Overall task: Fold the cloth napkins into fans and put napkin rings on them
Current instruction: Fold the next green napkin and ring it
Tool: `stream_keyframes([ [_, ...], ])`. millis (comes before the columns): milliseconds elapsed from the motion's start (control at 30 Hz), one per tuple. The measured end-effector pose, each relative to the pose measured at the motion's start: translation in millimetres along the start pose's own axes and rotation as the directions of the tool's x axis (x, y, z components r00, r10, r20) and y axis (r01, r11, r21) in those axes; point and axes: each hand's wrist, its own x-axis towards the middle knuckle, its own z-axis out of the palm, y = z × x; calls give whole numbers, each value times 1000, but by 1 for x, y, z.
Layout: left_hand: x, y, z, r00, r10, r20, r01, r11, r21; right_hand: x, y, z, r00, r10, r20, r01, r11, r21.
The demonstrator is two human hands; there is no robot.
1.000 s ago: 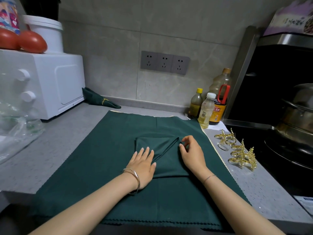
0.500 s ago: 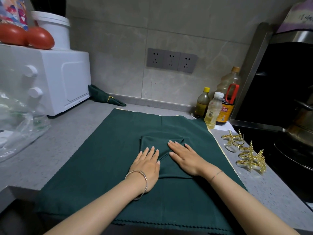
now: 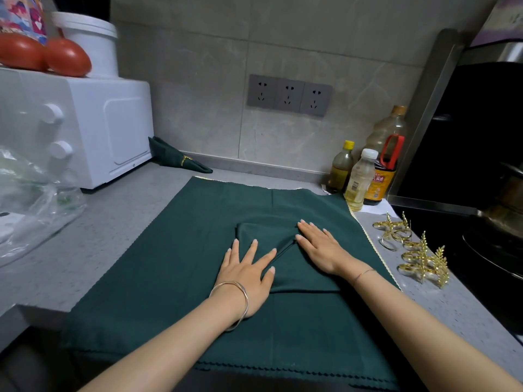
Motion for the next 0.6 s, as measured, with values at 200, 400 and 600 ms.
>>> stream_keyframes([
  [200,3,-3,1,999,42,0,-42,999,-14,-55,-12,-19,924,-337,-181,338,941,-29],
  [400,4,-4,0,999,46,3,-46,998,-50,-93,-1,-32,872,-490,-13,453,815,-361],
  [600,4,-6,0,998,55,-2,-55,995,-79,-83,12,-40,938,-344,-38,338,934,-116],
])
